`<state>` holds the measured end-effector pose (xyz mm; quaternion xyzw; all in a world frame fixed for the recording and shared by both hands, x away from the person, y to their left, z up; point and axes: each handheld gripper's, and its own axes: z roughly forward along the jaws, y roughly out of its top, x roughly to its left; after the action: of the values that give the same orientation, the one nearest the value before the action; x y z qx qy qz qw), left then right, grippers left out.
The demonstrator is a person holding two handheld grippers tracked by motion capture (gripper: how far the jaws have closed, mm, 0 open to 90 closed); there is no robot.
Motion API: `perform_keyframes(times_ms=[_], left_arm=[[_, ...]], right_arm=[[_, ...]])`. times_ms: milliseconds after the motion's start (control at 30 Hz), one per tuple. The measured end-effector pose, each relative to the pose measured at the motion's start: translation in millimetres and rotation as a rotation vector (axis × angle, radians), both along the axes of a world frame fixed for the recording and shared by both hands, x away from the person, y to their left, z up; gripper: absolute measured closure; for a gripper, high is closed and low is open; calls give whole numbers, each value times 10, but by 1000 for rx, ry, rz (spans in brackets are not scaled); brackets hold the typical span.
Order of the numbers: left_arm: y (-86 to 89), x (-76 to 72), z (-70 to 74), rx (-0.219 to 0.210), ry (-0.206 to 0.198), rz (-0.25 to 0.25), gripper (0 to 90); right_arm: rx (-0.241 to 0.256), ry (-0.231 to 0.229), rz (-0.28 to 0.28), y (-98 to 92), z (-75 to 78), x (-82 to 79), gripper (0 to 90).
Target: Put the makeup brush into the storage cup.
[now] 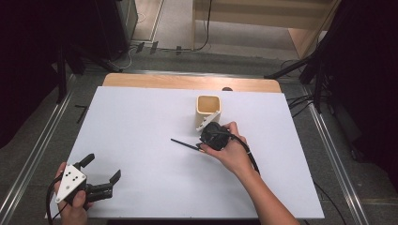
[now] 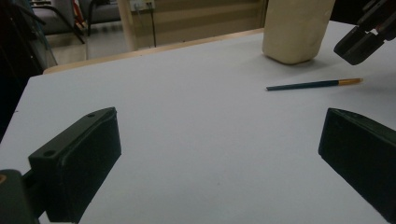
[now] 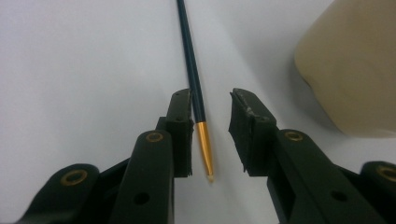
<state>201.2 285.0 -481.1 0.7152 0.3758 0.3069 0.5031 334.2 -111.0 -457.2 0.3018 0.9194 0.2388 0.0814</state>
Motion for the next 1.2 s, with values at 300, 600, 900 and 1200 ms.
perform_keyframes(times_ms=[300, 600, 900, 1200], left_arm=[[-3, 2, -4, 0, 1, -2, 0], [-8, 2, -6, -1, 0, -3, 0], [-37, -6, 6, -1, -4, -13, 0], [-133, 81, 130, -47, 25, -52, 0]], right_arm=[[-75, 75, 3, 103, -85, 77, 746], [-141, 140, 0, 215, -230, 128, 793], [-95, 108, -8, 152, -240, 88, 852], [28, 19, -32, -26, -201, -106, 852]])
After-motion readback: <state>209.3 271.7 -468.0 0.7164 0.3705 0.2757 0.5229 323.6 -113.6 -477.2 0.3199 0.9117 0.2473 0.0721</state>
